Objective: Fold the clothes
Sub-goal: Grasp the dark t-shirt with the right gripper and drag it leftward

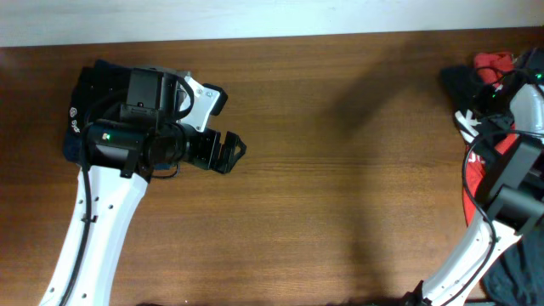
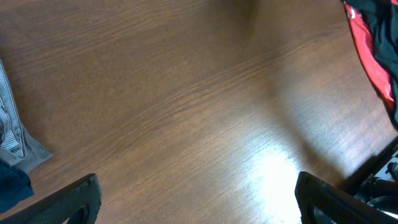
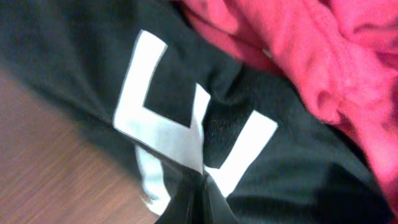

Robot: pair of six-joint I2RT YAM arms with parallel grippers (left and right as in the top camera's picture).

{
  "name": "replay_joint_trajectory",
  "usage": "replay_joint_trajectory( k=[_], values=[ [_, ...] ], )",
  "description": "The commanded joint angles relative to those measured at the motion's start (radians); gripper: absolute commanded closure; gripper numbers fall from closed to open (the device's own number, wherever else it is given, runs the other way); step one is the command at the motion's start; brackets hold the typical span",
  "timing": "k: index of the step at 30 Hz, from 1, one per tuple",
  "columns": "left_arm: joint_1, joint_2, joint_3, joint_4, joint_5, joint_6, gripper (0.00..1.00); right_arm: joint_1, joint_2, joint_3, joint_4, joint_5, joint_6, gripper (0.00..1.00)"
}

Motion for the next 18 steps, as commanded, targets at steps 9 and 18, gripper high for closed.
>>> replay_joint_trajectory(
  k=[9, 18],
  values=[
    [-0.001, -0.056, 0.138, 0.001, -0.087, 0.01, 0.01, 0.152, -0.529, 0.031, -0.295, -0.351, -0.101, 0.96],
    [-0.001, -0.174, 0.264, -0.013, -0.177, 0.01, 0.01, 0.569, -0.612, 0.025, -0.468, -0.368, -0.242, 0.96]
  ],
)
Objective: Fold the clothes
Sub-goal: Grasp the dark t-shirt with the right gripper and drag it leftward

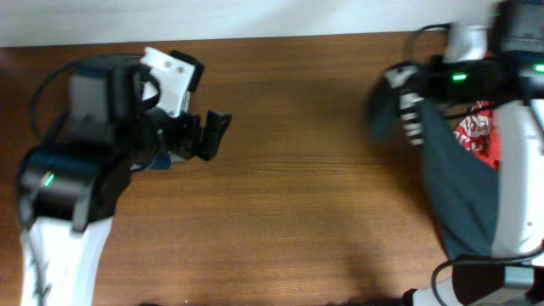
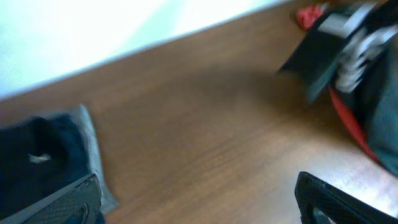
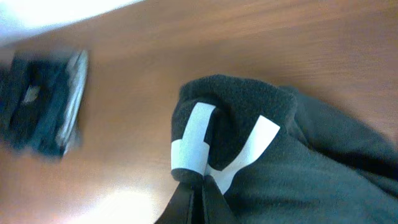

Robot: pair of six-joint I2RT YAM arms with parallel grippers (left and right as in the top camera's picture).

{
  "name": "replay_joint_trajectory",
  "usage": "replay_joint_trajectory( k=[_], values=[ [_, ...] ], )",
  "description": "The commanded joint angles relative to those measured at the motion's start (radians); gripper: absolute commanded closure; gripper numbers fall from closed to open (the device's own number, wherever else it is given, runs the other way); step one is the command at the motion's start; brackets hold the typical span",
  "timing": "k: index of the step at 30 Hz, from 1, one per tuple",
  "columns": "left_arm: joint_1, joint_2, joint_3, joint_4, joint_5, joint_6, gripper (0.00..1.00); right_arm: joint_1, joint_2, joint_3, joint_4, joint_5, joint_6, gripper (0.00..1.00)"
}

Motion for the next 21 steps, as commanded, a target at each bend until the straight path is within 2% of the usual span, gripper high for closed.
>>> replay_joint_trajectory(
  k=[1, 3, 4, 6, 7, 8, 9, 10, 14, 16, 18, 19, 20, 21],
  values=[
    [-0.001, -0.058, 0.018, -0.027, -0.088, 0.01, 0.01, 0.182, 0.002, 0.0, -0.006, -0.043, -0.114, 0.96],
    [-0.001, -0.07, 0.018, -0.052, -0.107, 0.01, 0.01, 0.286, 0.019, -0.002, 0.002, -0.035, -0.124, 0.95],
    [-0.001, -0.074, 0.018, -0.066, -0.106, 0.01, 0.01, 0.34, 0.032, -0.002, 0.013, -0.017, -0.127, 0.89],
    [-0.001, -0.071, 0.018, -0.096, -0.106, 0.01, 0.01, 0.422, 0.055, -0.002, 0.047, 0.152, -0.116, 0.3],
    [-0.001, -0.068, 0.017, -0.103, -0.106, 0.01, 0.01, 0.431, 0.06, -0.002, 0.052, 0.235, -0.083, 0.25],
    [-0.001, -0.062, 0.017, -0.113, -0.106, 0.01, 0.01, 0.43, 0.063, -0.002, 0.053, 0.311, -0.043, 0.12],
    [-0.001, -0.056, 0.017, -0.12, -0.106, 0.01, 0.01, 0.422, 0.067, -0.002, 0.05, 0.355, -0.018, 0.05],
    [-0.001, -0.047, 0.016, -0.126, -0.106, 0.01, 0.01, 0.402, 0.07, -0.002, 0.045, 0.377, 0.0, 0.01],
    [-0.002, 0.026, 0.015, -0.13, -0.105, 0.009, 0.01, 0.278, 0.09, -0.002, 0.008, 0.377, 0.055, 0.01],
    [-0.002, 0.068, 0.015, -0.14, -0.089, 0.009, 0.01, 0.151, 0.107, -0.007, -0.042, 0.372, 0.113, 0.01],
    [-0.002, 0.126, 0.015, -0.155, -0.04, 0.009, 0.07, 0.011, 0.131, -0.033, -0.094, 0.346, 0.138, 0.01],
    [-0.002, 0.146, 0.015, -0.154, -0.038, 0.009, 0.07, -0.054, 0.149, -0.053, -0.103, 0.319, 0.138, 0.01],
    [-0.002, 0.162, 0.016, -0.152, -0.036, 0.009, 0.06, -0.095, 0.161, -0.069, -0.104, 0.292, 0.143, 0.01],
    [-0.002, 0.185, 0.015, -0.154, -0.021, 0.009, 0.01, -0.165, 0.185, -0.107, -0.103, 0.257, 0.163, 0.01]
  ],
)
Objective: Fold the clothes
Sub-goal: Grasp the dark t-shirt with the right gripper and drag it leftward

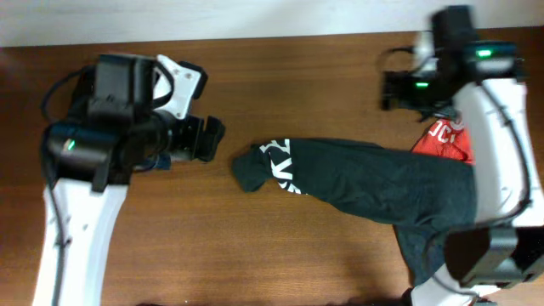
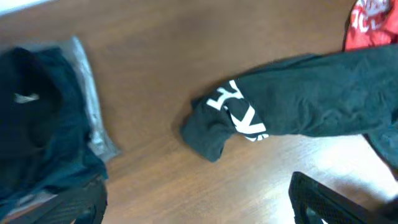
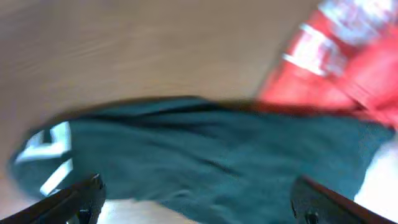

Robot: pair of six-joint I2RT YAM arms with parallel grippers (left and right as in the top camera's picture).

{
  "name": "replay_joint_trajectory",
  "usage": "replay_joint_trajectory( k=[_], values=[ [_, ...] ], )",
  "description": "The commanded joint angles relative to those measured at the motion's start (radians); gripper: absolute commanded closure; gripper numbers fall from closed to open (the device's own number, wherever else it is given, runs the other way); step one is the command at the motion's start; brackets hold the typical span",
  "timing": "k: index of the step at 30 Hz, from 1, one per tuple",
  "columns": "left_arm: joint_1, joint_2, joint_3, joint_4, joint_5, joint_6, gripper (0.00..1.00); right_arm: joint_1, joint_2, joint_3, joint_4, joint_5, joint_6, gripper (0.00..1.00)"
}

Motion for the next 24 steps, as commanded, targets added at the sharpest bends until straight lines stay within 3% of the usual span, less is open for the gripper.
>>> replay_joint_trajectory(
  k=[1, 7, 9, 10, 11, 12, 15, 18, 22, 24],
  values=[
    [-0.002, 0.064, 0.004, -0.008, 0.062, 0.005, 0.01, -0.187, 0.077, -0.103, -0.009, -0.068, 0.061, 0.0],
    [-0.002, 0.154, 0.004, -0.05, 0.075, 0.005, 0.01, -0.431, 0.214, -0.241, 0.099, -0.099, 0.079, 0.04],
    [-0.002, 0.179, 0.004, -0.058, 0.074, 0.005, 0.01, -0.491, 0.267, -0.246, 0.191, -0.214, 0.072, 0.28],
    [-0.003, 0.191, 0.004, -0.056, 0.075, 0.005, 0.01, -0.511, 0.294, -0.246, 0.249, -0.299, 0.059, 0.46],
    [-0.003, 0.196, 0.004, -0.055, 0.075, 0.005, 0.01, -0.517, 0.309, -0.246, 0.285, -0.354, 0.047, 0.53],
    [-0.003, 0.208, 0.004, -0.05, 0.075, 0.005, 0.01, -0.519, 0.336, -0.246, 0.351, -0.454, 0.03, 0.73],
    [-0.003, 0.213, 0.004, -0.046, 0.074, 0.005, 0.01, -0.483, 0.378, -0.246, 0.489, -0.472, 0.031, 0.96],
    [-0.003, 0.213, 0.004, -0.042, 0.074, 0.005, 0.01, -0.45, 0.412, -0.246, 0.562, -0.363, 0.096, 0.96],
    [-0.003, 0.213, 0.004, -0.047, 0.074, 0.005, 0.01, -0.457, 0.448, -0.248, 0.539, 0.063, 0.225, 0.96],
    [-0.003, 0.213, 0.004, -0.05, 0.074, 0.005, 0.01, -0.492, 0.443, -0.246, 0.531, 0.161, 0.256, 0.96]
  ],
)
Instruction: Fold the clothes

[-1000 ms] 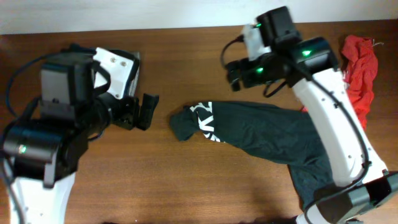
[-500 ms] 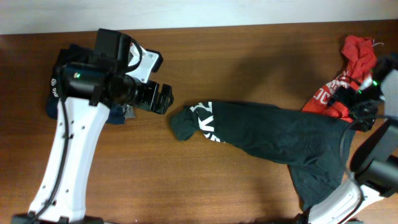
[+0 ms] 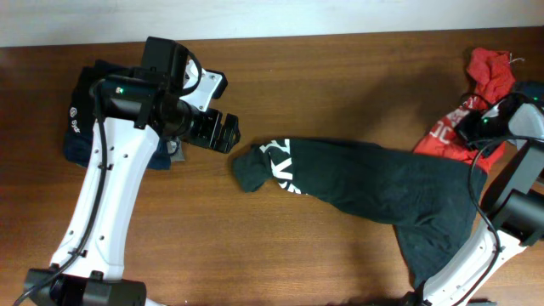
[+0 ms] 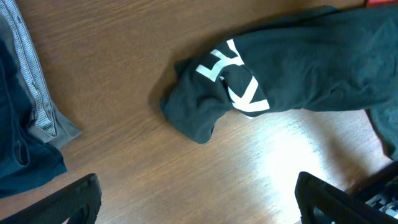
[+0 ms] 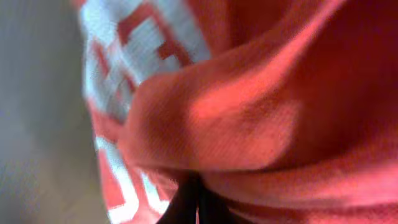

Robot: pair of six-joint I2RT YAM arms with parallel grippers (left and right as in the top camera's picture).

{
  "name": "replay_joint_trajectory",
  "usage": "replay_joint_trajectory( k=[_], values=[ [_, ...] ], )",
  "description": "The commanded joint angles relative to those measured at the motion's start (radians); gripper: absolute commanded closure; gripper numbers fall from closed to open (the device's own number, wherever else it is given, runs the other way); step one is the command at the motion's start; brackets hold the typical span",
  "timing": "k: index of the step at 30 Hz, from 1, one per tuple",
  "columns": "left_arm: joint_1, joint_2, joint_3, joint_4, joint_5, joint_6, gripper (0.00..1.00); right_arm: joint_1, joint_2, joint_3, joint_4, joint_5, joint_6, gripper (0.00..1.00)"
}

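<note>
A dark garment (image 3: 374, 183) with white lettering lies stretched across the table's middle, its bunched end (image 4: 205, 102) pointing left. My left gripper (image 3: 223, 132) hangs open just left of and above that end, its fingers (image 4: 74, 199) holding nothing. A red garment (image 3: 489, 66) with white print is heaped at the far right. My right gripper (image 3: 469, 127) is down in it, shut on red cloth (image 5: 249, 112) that fills the right wrist view.
A folded stack of dark clothes (image 3: 85, 110) with a striped grey piece (image 4: 34, 81) sits at the far left, under the left arm. Bare brown wood (image 3: 340, 76) lies between the stack and the heap. The dark garment's other end trails off the front right.
My right gripper was open above the table beside the red garment; now it is shut on the red cloth at the right edge. My left gripper sits slightly nearer the dark garment's end.
First my right gripper was shut on the dark lettered garment in the heap at the right. Then it held that garment up over the table. Then the garment lay stretched on the table with the gripper open. Now the gripper is shut on the red garment.
</note>
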Motion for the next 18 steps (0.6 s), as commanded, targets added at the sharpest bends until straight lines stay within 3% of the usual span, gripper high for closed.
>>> replay_joint_trajectory(
  k=[1, 4, 9, 12, 18],
  values=[
    [-0.003, 0.001, 0.004, -0.002, 0.013, 0.006, 0.01, -0.099, 0.018, 0.004, -0.02, 0.372, 0.084, 0.96],
    [-0.004, 0.001, 0.004, -0.002, 0.011, 0.006, 0.01, -0.179, -0.001, 0.03, -0.027, 0.396, 0.084, 0.96],
    [-0.004, 0.001, 0.004, -0.002, 0.011, 0.006, 0.01, -0.294, -0.03, 0.123, -0.042, 0.189, 0.047, 0.96],
    [-0.004, 0.001, 0.004, -0.002, 0.011, 0.006, 0.01, -0.308, -0.042, 0.171, -0.052, 0.002, -0.048, 0.96],
    [-0.042, 0.073, -0.021, 0.048, 0.011, 0.04, 0.01, -0.268, -0.094, 0.172, -0.105, -0.467, -0.177, 0.6]
  ],
)
